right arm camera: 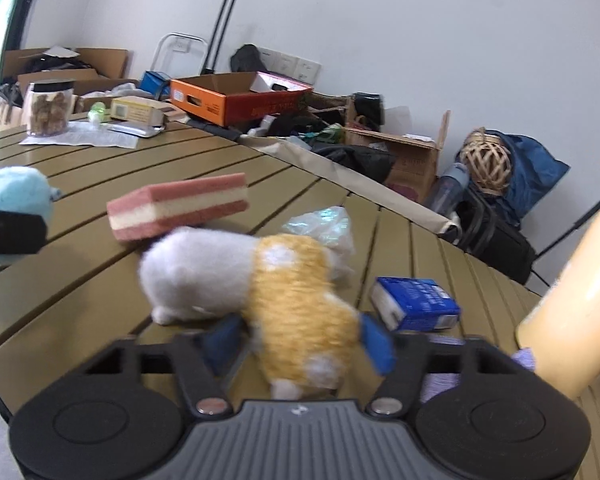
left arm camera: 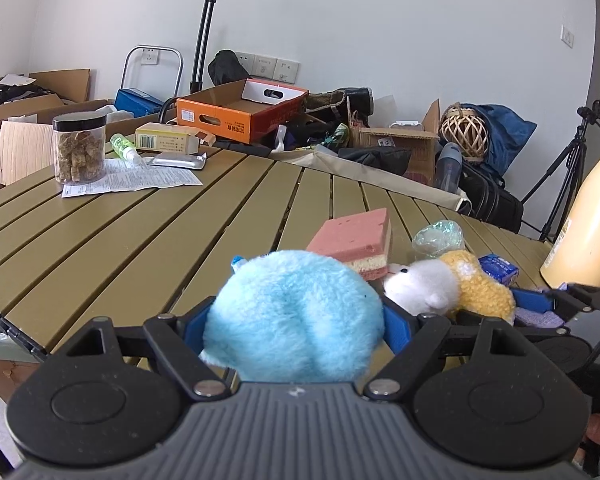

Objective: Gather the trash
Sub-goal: 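Close the right tool on the white-and-yellow plush dog and lift it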

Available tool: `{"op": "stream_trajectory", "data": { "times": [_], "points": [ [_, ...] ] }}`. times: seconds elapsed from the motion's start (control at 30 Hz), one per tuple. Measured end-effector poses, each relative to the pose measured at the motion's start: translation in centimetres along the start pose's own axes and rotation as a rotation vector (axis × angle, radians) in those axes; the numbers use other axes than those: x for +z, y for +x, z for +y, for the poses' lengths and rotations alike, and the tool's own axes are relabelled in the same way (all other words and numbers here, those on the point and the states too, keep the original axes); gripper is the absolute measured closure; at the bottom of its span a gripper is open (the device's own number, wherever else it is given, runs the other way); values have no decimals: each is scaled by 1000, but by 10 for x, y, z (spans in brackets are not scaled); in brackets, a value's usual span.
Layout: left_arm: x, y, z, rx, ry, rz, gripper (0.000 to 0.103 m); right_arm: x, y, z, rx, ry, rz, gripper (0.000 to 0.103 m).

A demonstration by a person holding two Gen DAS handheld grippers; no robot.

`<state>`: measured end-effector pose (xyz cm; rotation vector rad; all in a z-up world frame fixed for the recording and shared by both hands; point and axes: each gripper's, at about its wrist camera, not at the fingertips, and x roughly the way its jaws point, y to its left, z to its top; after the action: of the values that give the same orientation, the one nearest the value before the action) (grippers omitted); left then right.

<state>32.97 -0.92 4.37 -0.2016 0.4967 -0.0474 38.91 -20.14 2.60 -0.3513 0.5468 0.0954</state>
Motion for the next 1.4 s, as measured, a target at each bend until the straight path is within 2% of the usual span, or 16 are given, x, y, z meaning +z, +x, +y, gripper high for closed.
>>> {"op": "stream_trajectory", "data": {
  "times": [0.27,0.33,0.37,0.43,0.5,0.67,0.83,0.9,0.93,1.17,1.4],
  "points": [
    [6,-12,4,-25,-23,-18,20,-5,-24,-3,55,41,33,50],
    [8,-15,7,-29,-29,-21,20,-3,-29,-4,73,44,45,44],
    [9,-16,8,-30,-31,-22,20,-1,-30,-5,81,38,52,35],
    [10,-17,11,-30,-34,-22,20,5,-32,-3,75,-7,66,26],
    [11,-17,13,-28,-33,-21,20,13,-27,-1,66,-60,99,25],
    [12,-16,16,-25,-45,-16,20,30,-4,2,46,-147,198,27],
    [13,-16,17,-26,-48,-14,20,38,16,5,78,-155,261,28],
    [13,-16,17,-27,-50,-13,20,39,20,6,84,-149,264,34],
    [13,-17,17,-27,-50,-14,20,39,22,6,90,-136,267,44],
    [13,-18,16,-30,-55,-21,20,32,21,-2,85,-27,245,51],
    [12,-24,15,-30,-53,-37,20,20,5,-7,71,61,192,54]
  ]
}}
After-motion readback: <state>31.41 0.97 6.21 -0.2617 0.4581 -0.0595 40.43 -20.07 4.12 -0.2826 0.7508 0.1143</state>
